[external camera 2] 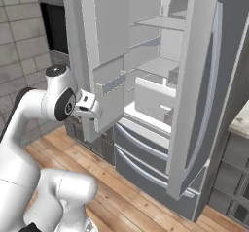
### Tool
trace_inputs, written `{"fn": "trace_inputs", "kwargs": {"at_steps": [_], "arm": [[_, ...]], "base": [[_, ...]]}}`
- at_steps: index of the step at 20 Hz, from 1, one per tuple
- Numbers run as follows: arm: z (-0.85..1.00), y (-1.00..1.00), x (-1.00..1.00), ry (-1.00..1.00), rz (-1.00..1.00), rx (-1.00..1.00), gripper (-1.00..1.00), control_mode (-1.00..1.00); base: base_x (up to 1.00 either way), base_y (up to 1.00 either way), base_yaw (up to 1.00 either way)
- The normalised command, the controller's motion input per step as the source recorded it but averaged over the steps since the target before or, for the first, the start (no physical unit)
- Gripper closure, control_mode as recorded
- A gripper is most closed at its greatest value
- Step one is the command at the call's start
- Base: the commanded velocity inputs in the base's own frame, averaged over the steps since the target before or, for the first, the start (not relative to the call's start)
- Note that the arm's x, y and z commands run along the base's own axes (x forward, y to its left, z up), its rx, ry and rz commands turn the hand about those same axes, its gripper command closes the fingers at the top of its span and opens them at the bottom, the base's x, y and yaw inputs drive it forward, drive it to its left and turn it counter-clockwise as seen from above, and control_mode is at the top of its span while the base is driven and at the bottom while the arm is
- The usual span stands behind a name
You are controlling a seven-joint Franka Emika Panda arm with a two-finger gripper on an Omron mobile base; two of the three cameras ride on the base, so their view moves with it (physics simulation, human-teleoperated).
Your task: Grab the lemon wedge and garlic from the fridge, place them in the blender, close the lid, and turn on the blender to create a marinade.
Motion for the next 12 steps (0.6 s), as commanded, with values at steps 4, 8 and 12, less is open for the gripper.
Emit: {"fn": "trace_inputs", "kwargs": {"at_steps": [4,8,12], "arm": [[0.0,0.0,0.0,0.0,0.0,0.0,-1.0,1.0],[0.0,0.0,0.0,0.0,0.0,0.0,-1.0,1.0],[0.0,0.0,0.0,0.0,0.0,0.0,-1.0,1.0]], "base": [[0.56,0.04,-0.26],[0.49,-0.08,-0.21],[0.56,-0.01,-0.23]]}}
